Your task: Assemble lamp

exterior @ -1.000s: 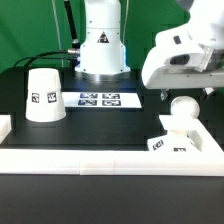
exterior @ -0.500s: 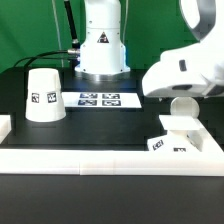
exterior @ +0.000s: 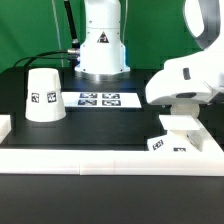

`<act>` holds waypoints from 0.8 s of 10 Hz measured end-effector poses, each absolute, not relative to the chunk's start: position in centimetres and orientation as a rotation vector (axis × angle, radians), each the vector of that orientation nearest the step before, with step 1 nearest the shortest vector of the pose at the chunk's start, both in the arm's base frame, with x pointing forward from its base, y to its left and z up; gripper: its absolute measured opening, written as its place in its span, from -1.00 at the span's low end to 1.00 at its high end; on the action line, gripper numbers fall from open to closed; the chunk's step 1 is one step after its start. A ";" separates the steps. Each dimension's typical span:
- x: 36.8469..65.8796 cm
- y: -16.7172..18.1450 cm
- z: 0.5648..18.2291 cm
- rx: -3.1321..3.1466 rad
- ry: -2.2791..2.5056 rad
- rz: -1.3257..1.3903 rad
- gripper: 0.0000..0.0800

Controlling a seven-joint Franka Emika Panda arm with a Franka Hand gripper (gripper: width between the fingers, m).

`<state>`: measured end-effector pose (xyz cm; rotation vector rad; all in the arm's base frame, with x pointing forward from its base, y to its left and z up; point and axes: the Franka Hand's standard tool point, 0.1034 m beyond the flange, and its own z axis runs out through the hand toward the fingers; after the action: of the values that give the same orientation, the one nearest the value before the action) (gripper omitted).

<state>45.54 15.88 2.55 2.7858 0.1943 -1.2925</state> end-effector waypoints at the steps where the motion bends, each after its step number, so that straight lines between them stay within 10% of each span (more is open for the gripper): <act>1: 45.2 15.9 2.0 2.792 0.194 -1.282 0.75; 7: 44.1 15.4 0.8 2.778 0.162 -1.292 0.68; 8: 44.1 15.5 0.8 2.778 0.163 -1.292 0.43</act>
Offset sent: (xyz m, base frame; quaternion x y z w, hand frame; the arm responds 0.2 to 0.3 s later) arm -0.0115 0.0010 -0.0114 0.0004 -0.0005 0.0316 0.9995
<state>44.10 15.45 0.79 2.7783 0.1632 -1.2924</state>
